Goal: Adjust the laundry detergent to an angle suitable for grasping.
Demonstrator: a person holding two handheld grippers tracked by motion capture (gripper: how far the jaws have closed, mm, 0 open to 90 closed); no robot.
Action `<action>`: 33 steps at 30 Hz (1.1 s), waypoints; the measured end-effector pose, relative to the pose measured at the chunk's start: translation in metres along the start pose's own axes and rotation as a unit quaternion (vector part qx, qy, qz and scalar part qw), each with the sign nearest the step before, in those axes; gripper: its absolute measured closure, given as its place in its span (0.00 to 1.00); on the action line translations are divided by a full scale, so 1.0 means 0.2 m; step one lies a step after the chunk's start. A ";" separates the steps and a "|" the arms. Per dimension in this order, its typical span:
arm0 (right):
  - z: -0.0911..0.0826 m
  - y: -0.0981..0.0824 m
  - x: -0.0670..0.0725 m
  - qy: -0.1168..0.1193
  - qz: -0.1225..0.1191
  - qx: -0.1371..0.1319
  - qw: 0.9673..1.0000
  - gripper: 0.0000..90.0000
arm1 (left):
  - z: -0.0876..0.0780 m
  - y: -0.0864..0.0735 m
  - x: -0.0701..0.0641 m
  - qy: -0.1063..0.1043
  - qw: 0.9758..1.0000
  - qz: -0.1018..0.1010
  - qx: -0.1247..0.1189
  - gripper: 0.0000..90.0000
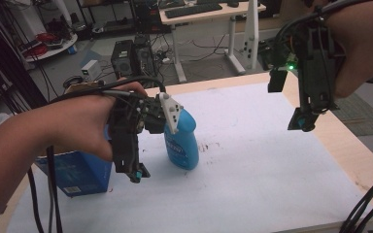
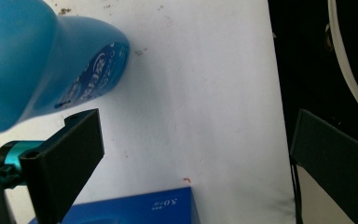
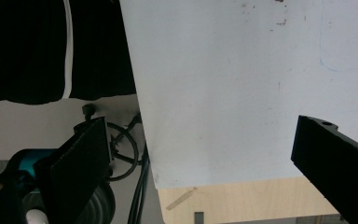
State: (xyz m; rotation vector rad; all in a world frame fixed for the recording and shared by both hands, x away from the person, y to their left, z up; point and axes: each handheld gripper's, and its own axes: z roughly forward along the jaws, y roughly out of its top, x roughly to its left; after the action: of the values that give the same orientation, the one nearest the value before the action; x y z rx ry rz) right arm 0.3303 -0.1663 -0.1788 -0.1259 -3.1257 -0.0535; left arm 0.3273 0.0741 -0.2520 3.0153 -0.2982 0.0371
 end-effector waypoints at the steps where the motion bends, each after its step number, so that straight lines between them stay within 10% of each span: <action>1: 0.00 0.01 0.01 -0.002 0.002 -0.005 1.000 0.04 | -0.01 -0.02 -0.01 0.000 1.000 0.000 0.002 0.03; 18: 0.09 0.04 0.02 -0.020 0.057 -0.089 0.994 0.04 | -0.08 -0.17 -0.08 0.013 1.000 -0.018 0.010 0.03; 27: 0.22 0.04 -0.03 -0.013 0.136 -0.214 0.967 0.04 | -0.10 -0.21 -0.10 0.016 1.000 -0.022 0.009 0.03; 28: 0.27 0.06 -0.04 -0.018 0.160 -0.242 0.957 0.04 | -0.10 -0.22 -0.10 0.017 1.000 -0.023 0.007 0.03; 30: 0.28 0.06 -0.04 -0.018 0.166 -0.249 0.954 0.04 | -0.10 -0.22 -0.11 0.016 1.000 -0.026 0.007 0.03; 31: 0.32 0.06 -0.05 -0.026 0.185 -0.273 0.944 0.04 | -0.10 -0.23 -0.11 0.016 1.000 -0.026 0.006 0.03; 33: 0.32 0.06 -0.05 -0.025 0.186 -0.275 0.943 0.04 | -0.10 -0.23 -0.11 0.016 1.000 -0.026 0.006 0.03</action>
State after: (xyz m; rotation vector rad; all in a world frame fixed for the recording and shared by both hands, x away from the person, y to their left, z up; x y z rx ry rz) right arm 0.3411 -0.1526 -0.2431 -0.7228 -2.9731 -0.9240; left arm 0.3139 0.1247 -0.2381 3.0304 -0.2182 0.0834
